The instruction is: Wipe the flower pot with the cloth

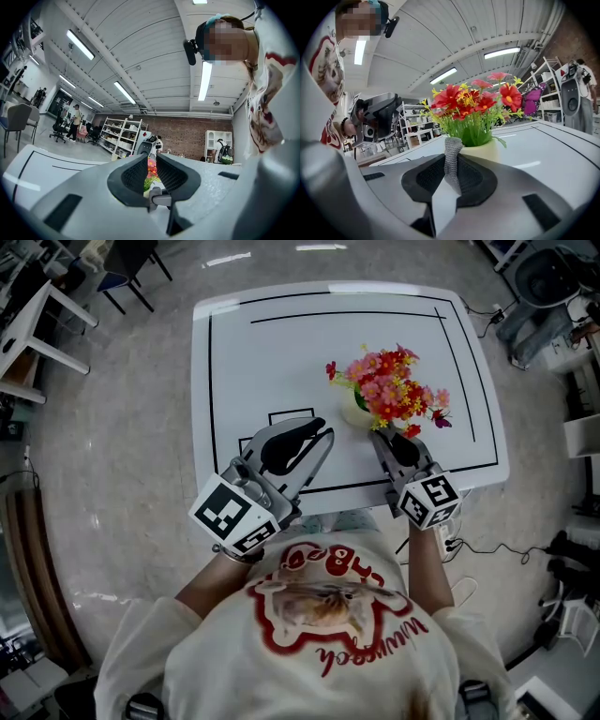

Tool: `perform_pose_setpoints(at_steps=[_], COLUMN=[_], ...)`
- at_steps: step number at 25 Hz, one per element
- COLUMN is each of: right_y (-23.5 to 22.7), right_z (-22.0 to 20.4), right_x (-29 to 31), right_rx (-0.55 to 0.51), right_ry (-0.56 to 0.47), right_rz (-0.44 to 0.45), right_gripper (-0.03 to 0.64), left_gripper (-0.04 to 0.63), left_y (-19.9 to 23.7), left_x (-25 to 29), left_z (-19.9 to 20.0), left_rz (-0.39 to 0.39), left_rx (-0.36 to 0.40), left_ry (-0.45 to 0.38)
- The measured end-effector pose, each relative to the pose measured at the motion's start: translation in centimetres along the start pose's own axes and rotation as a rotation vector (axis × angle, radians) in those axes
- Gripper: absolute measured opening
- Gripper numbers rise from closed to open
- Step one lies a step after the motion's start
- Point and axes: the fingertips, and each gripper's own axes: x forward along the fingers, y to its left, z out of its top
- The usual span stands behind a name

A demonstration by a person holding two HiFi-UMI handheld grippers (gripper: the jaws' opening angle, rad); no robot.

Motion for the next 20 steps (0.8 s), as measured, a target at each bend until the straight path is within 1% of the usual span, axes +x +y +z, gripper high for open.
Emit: perform_pose_setpoints(at_steps=[12, 20], right_y=[1.7, 4.1], right_z=[0.5, 0.2], right_x=[1.2, 1.9], right_rx=[-0.013, -0.026], right_ry=[-0.009, 0.012], right_rz=[0.060, 0.135], right_gripper=[0.063, 0.063], left_gripper=[0.061, 0.061], left_y=[0.1, 0.4], left_x=[-0.3, -0.8], left_z=[-0.4, -0.5], left_rz=[0.016, 0.037], left_rx=[-0.002, -0.005], left_ry=[0.005, 0.002])
